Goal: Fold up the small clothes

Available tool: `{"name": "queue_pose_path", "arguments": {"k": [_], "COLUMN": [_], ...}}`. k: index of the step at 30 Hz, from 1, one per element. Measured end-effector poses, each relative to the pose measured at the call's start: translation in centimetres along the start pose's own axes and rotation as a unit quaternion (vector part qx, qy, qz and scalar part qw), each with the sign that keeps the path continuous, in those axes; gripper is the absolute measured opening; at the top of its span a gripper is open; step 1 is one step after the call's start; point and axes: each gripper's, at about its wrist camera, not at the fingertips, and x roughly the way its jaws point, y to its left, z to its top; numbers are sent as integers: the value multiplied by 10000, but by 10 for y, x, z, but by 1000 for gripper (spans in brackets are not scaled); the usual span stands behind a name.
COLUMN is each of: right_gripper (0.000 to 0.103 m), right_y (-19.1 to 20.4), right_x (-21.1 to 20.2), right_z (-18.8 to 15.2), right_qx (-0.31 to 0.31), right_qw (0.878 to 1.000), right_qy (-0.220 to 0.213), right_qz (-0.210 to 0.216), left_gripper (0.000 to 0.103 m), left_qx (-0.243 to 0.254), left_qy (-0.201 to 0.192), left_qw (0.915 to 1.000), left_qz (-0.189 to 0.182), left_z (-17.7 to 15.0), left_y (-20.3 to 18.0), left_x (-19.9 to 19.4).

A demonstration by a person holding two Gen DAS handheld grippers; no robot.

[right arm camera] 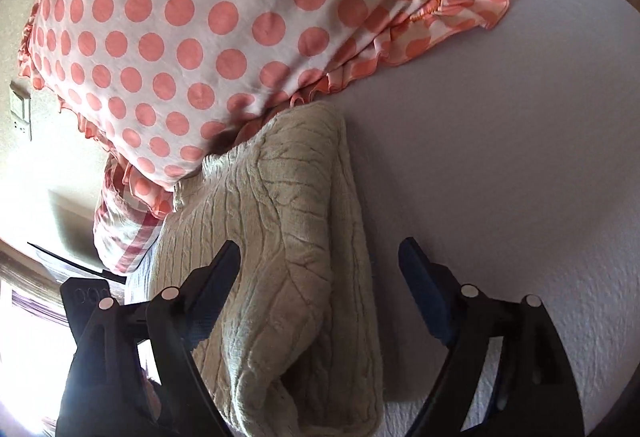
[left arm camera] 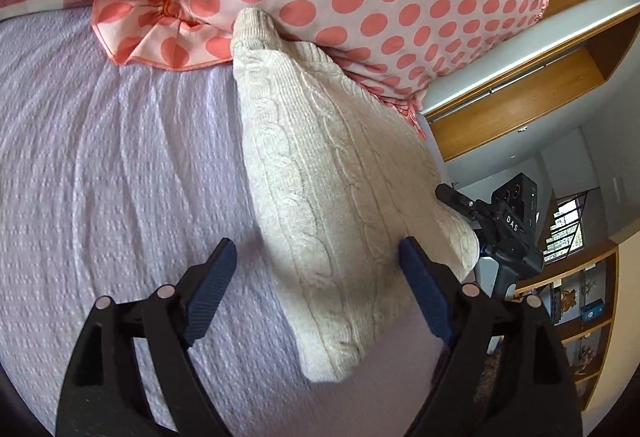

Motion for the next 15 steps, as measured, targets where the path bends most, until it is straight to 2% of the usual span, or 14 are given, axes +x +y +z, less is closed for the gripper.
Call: {"name": "queue_pose_path", "arguments": {"k": [1,2,4,5,6,7,8,10,13,15], "right_gripper": [82,73,45,41,38,33,32,30,29,29], "right_y": [2,3,-2,-4,-5,-4,2,21,71,101], "right_x": [0,1,7,7,7,7,5,1,14,37], "right_z": [-1,-2,-6,-9,-11,-15,-17,-22,-37,-50], "right_qx": [-52,-80,101,148,216,305,289,113,-463,-821], "right_qw": [10000,9999,9993,9987,9978,9965,9959,9940,9905,9880], "right_qy": [-36,-79,-6,-115,-151,-172,-206,-211,77,320], "right_qz": [-15,0,355,464,613,759,826,1067,1296,1267], "left_gripper": [85,85,82,71,65,52,43,39,39,40], "left_qx": [-14,-22,-76,-140,-215,-246,-219,20,481,504], "left_qy": [-33,-40,-56,-59,-76,-80,-85,-111,-447,-688], "left_qw": [10000,10000,9998,9997,9996,9995,9996,9999,9975,9951], "left_qz": [-40,-45,-155,-192,-184,-153,-166,-113,258,508], "left_z": [2,4,9,11,13,14,14,13,4,0], "left_y": [-1,-3,-3,-1,1,4,5,5,7,22], "left_x": [3,6,12,14,15,13,8,-14,-70,-106]}}
